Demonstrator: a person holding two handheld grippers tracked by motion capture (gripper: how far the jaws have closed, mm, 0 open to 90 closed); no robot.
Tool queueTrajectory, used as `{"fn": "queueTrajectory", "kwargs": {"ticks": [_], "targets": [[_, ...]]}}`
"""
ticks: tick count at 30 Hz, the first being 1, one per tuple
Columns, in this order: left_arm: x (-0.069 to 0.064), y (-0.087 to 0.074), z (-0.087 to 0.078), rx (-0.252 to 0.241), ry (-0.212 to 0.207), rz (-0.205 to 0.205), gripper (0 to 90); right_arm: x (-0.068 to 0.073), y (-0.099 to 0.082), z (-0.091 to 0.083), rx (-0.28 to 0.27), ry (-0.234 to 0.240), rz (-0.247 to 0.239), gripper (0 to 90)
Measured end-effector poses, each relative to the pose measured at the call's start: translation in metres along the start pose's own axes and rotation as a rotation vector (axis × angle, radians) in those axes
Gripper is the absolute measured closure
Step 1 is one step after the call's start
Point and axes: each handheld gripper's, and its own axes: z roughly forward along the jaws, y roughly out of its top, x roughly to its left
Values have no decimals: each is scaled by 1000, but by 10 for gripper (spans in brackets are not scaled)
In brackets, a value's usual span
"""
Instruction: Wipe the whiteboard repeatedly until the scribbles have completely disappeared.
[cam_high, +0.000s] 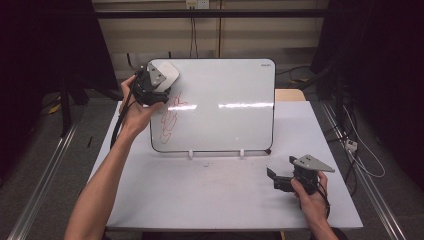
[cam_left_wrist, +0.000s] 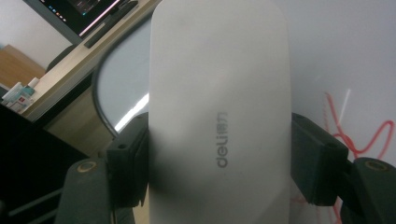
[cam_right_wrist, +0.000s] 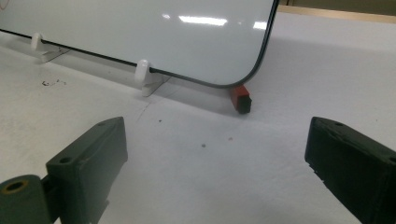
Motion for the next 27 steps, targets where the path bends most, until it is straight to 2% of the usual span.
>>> {"fn": "queueTrajectory", "kwargs": {"ticks": [4,7,8,9,10,12,15,20,27], "targets": [[6,3,0,6,2,-4,311,0,0,0,-1,1,-1,57],[7,3,1,1,4,-15,311,0,0,0,0,2,-1,57],[6,2,1,2,5,-26,311,0,0,0,1,3,-1,58],[6,1,0,-1,-2,-57,311,0,0,0,0,2,0,58],[5,1,1,-2,5,-64,311,0,0,0,-1,3,-2,58],[1,0,3,12,11,-44,312,0,0,0,-2,3,-2,61],[-1,-3,2,11,9,-47,312,1,0,0,-1,5,-6,60],[-8,-8,2,19,3,-27,312,1,0,0,-1,4,-6,60],[-22,-17,3,24,-18,-17,312,1,0,1,0,3,-10,61]]}}
